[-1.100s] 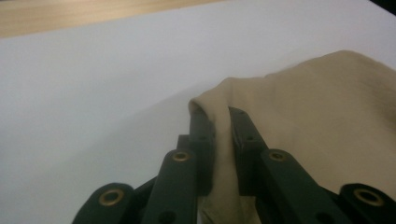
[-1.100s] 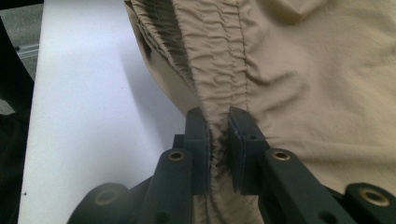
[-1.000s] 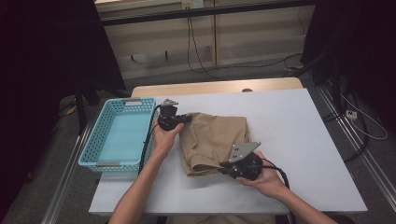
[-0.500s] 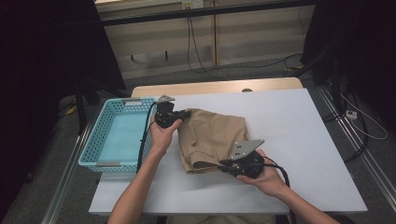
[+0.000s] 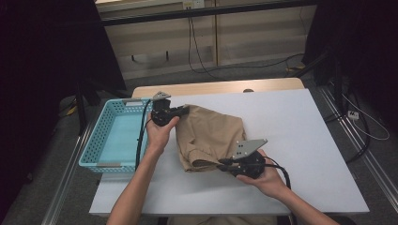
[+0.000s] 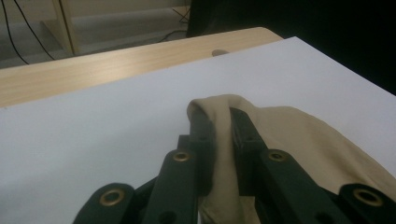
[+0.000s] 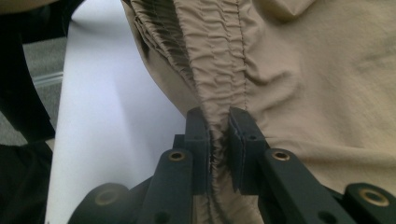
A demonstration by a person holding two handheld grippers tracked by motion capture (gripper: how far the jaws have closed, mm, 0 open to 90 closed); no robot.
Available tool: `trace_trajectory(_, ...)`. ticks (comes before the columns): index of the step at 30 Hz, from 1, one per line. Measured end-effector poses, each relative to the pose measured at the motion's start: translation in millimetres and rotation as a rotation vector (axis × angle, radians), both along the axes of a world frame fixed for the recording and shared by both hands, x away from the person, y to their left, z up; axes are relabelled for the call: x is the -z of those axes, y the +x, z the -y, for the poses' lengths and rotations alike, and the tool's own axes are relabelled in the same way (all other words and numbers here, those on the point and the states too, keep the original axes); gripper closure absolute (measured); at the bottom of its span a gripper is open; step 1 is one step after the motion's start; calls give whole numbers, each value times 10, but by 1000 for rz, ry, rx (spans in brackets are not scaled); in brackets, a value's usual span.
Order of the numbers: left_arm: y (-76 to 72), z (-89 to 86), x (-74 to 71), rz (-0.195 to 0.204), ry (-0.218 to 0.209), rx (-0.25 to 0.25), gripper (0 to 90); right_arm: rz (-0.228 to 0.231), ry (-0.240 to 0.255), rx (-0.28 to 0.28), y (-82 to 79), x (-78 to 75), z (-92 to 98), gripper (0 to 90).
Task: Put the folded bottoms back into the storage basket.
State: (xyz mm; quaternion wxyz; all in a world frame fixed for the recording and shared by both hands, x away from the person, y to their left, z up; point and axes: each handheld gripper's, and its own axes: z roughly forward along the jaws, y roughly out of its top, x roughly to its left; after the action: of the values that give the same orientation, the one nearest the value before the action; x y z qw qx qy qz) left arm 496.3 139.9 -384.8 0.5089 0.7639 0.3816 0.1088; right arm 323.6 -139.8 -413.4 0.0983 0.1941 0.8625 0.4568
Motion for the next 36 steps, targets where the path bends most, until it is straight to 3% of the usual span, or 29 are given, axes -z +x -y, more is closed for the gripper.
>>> trace_trajectory(16,-21,-118,-172,21,-41,12,820,28,16,-8,-29,-131,-112,793)
trace_trajectory(36,-61,-366,-369,69,-71,-25,820,66,48,-43,85,-291,-283,794)
